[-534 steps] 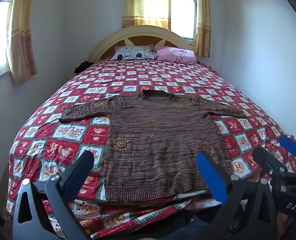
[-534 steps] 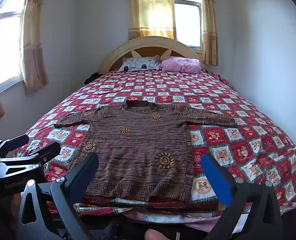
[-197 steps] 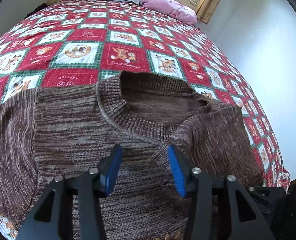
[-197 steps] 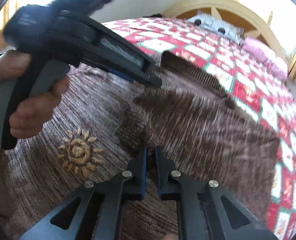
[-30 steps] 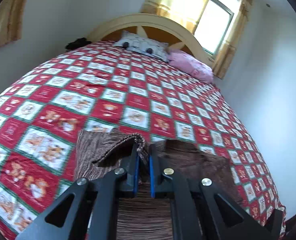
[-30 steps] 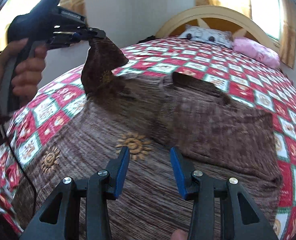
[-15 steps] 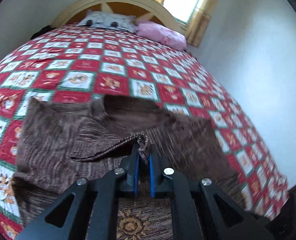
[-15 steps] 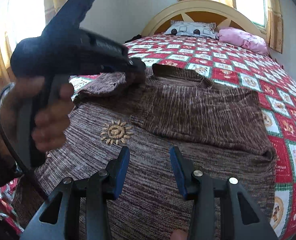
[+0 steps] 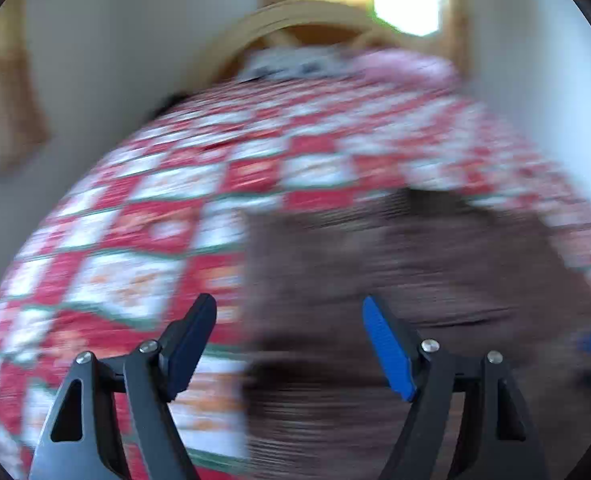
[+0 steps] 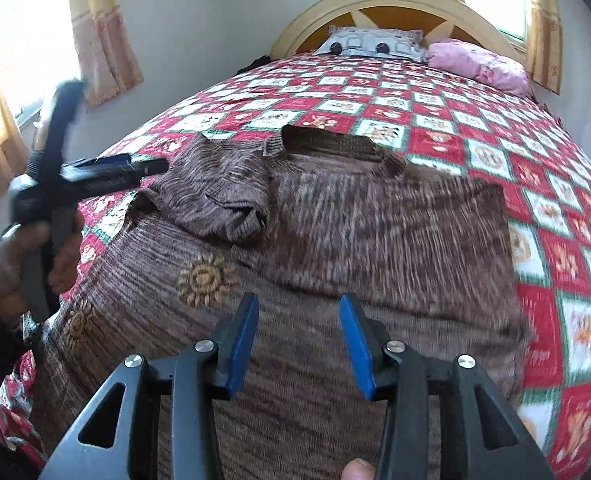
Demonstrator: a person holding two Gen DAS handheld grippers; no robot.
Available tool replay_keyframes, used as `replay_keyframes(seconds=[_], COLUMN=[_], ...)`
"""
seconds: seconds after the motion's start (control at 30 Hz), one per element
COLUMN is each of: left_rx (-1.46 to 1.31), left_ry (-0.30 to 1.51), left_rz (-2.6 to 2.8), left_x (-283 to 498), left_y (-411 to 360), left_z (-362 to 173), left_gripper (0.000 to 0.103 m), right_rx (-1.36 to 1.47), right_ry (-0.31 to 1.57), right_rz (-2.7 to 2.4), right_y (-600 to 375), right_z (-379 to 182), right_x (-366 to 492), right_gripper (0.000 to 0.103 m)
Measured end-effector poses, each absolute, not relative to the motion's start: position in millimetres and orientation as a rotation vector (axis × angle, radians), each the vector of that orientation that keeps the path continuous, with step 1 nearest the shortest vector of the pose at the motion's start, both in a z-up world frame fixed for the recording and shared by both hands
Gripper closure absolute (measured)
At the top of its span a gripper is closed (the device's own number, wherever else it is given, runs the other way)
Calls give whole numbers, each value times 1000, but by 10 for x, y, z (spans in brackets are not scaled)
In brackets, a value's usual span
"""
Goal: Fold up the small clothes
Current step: 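Press and smooth the folded sweater near the collar with the right tool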
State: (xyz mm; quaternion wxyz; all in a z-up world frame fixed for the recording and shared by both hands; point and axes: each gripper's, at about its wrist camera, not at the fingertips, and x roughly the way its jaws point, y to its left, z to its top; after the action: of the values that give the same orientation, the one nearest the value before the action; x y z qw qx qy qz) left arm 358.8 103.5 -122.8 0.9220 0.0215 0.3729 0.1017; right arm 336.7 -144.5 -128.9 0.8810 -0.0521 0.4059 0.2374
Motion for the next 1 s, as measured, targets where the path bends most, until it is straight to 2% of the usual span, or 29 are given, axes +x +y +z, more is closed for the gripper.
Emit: replay_keyframes(seconds=[0.17, 0.33, 0.53, 0.57, 0.6, 0.83, 1.0], left_rx=[-52, -19, -70, -79, -90, -145, -177], left_ry=[900, 890, 873, 872, 873, 879, 863], left_rz=[302, 279, 250, 245, 240, 224, 193], left_x=[3696, 3661, 3656, 3665, 3673, 3680, 3634], left_y=[1467, 1378, 1445, 1471, 1490, 1563, 1589], left_z=[-1605, -1627, -1663, -1670, -1677, -1697, -1681], left_gripper=[24, 24, 24, 24, 24, 20, 20], right_rx=[-160, -267, -322, -328, -313, -33, 18], right_ry=[857, 858, 910, 899, 900, 919, 916], right_rz=[507, 526, 483, 463, 441, 208, 301], right_y=[-1160, -600, -222, -231, -296, -1273, -1325], right_z=[-1165, -1241, -1603, -1621, -1632, -1531, -1488], right_x=[3649, 3911, 4147, 4172, 4216, 4467, 4329], right_gripper=[59, 59, 60, 70, 75, 75, 75])
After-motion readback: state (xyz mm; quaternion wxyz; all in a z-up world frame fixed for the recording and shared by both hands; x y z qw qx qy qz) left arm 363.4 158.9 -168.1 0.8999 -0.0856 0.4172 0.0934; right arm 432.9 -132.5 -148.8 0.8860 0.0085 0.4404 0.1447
